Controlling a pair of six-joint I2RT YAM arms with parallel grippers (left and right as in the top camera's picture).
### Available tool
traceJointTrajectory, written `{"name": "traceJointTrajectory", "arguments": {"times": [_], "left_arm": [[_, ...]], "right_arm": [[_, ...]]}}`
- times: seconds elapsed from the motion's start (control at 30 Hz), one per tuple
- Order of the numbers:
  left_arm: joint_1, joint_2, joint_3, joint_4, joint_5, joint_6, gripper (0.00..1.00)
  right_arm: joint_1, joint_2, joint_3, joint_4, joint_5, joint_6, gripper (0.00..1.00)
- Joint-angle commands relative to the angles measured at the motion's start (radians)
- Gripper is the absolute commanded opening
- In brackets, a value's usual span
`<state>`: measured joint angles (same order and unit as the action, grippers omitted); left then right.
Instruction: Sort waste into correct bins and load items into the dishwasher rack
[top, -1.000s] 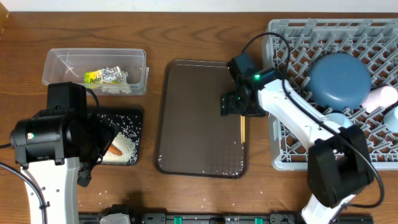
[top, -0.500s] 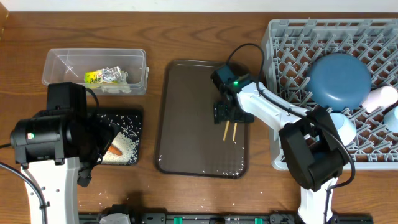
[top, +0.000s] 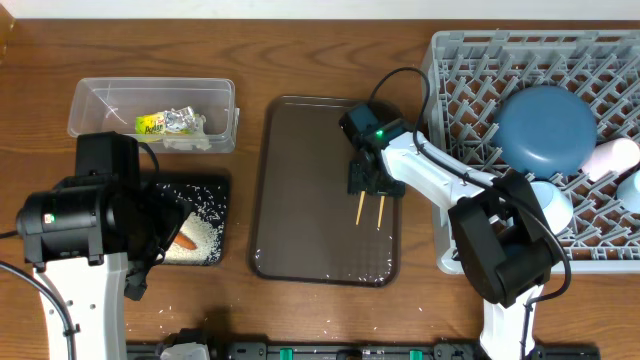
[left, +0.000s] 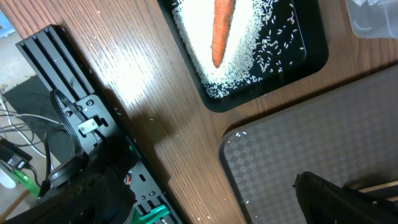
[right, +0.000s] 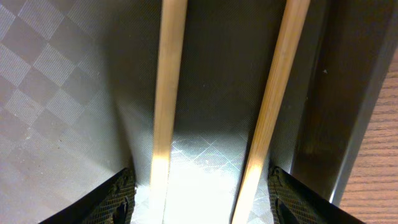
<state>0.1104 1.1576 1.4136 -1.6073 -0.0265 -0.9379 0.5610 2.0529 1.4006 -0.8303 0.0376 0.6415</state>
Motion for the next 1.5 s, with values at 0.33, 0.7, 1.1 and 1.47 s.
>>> {"name": "traceJointTrajectory", "arguments": {"times": [0.33, 0.7, 1.1, 1.47], "left_arm": [[0.003, 0.000, -0.003, -0.015, -0.014, 0.010, 0.98], [0.003, 0.000, -0.003, -0.015, -0.014, 0.010, 0.98], [0.003, 0.000, -0.003, -0.015, -0.014, 0.010, 0.98], [0.003, 0.000, -0.003, -0.015, -0.014, 0.010, 0.98]], "right_arm": [[0.003, 0.011, 0.198, -0.220, 0.011, 0.031, 0.59], [0.019, 0.042, 0.252, -0.190, -0.004, 0.051, 0.70], [0.022, 0.166, 0.252, -0.138, -0.018, 0.129, 0.68], [0.031, 0.175, 0.252, -0.150, -0.019, 0.129, 0.14]]}}
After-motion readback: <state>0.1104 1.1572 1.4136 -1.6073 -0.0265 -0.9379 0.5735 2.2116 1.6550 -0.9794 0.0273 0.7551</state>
